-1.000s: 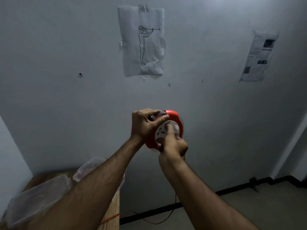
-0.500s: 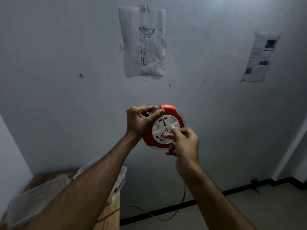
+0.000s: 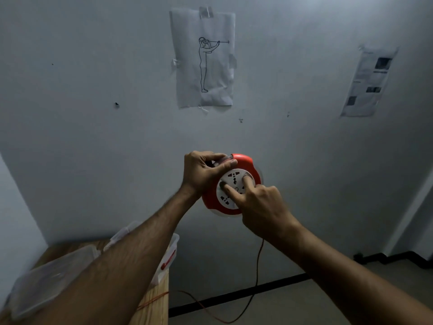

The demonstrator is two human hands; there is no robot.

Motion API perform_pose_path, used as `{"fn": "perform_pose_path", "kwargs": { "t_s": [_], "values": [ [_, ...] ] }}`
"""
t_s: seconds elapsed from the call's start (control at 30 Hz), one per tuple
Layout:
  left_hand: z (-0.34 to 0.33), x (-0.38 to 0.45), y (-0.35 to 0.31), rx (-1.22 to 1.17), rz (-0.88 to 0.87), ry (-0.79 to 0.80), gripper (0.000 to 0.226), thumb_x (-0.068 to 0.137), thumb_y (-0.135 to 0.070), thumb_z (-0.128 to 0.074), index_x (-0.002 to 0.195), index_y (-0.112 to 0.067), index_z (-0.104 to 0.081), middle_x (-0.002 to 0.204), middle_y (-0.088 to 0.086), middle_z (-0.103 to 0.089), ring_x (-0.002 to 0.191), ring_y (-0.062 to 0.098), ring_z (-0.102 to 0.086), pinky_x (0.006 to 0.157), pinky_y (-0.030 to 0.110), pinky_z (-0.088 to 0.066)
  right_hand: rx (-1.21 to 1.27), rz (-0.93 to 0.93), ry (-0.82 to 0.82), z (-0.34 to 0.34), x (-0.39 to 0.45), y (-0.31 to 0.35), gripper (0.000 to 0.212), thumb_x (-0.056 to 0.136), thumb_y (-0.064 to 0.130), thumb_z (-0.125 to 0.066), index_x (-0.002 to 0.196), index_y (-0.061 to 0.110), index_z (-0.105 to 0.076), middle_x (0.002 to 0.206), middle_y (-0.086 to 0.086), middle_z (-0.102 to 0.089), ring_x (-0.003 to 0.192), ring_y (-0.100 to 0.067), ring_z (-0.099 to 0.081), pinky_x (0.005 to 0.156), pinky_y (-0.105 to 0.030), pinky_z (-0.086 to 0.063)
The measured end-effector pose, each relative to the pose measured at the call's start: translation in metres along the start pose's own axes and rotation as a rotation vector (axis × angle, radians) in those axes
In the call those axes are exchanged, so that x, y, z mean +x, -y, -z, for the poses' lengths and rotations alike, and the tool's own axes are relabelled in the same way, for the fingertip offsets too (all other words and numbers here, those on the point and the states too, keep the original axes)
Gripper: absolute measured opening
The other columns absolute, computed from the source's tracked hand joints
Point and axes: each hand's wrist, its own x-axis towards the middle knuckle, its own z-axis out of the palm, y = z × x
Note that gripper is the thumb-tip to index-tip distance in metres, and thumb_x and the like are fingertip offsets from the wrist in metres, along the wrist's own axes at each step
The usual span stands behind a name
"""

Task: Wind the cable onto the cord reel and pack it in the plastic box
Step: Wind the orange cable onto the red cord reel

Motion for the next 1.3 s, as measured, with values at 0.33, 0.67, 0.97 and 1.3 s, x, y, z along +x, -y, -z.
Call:
{"fn": "perform_pose_path", "kwargs": {
  "t_s": [0.33, 0.67, 0.97, 1.3],
  "values": [
    [0.001, 0.001, -0.010, 0.007, -0.004, -0.029, 0.028, 0.080, -0.031, -0.087, 0.098, -0.010, -0.082, 0.088, 0.003, -0.081, 0.074, 0.010, -0.076, 0.065, 0.038, -0.063, 0.268, -0.254, -0.180, -0.011, 0.011, -0.003, 0.063, 0.077, 0.041, -0.079, 0.131, 0.014, -0.065, 0.083, -0.017, -0.074, 0.058, -0.030, -0.069, 0.055, -0.034, -0.060],
    [-0.014, -0.004, -0.010, 0.066, -0.076, -0.100, 0.033, 0.080, -0.035, -0.088, 0.099, -0.008, -0.083, 0.088, 0.004, -0.081, 0.076, 0.008, -0.075, 0.064, 0.035, -0.060, 1.521, -1.803, -0.421, 0.002, 0.042, 0.052, 0.063, 0.068, 0.032, -0.094, 0.124, 0.018, -0.069, 0.111, -0.004, -0.070, 0.091, -0.025, -0.072, 0.052, -0.031, -0.061],
    [-0.018, -0.008, -0.010, 0.011, -0.063, -0.098, 0.029, 0.080, -0.032, -0.087, 0.097, -0.009, -0.083, 0.088, 0.002, -0.081, 0.077, 0.006, -0.075, 0.064, 0.038, -0.061, 2.236, -2.151, -0.463, 0.012, 0.057, 0.038, 0.056, 0.087, 0.035, -0.079, 0.124, 0.000, -0.055, 0.101, -0.019, -0.068, 0.045, -0.011, -0.062, 0.037, -0.020, -0.048],
    [-0.002, -0.006, 0.005, -0.012, -0.014, -0.082, 0.031, 0.080, -0.033, -0.087, 0.098, -0.008, -0.082, 0.087, 0.003, -0.080, 0.075, 0.009, -0.076, 0.063, 0.041, -0.063, 1.557, -1.308, -0.208, 0.035, 0.017, 0.035, 0.017, 0.097, 0.017, -0.066, 0.109, 0.012, -0.057, 0.101, -0.009, -0.077, 0.060, -0.013, -0.066, 0.053, -0.024, -0.055]
  ]
}}
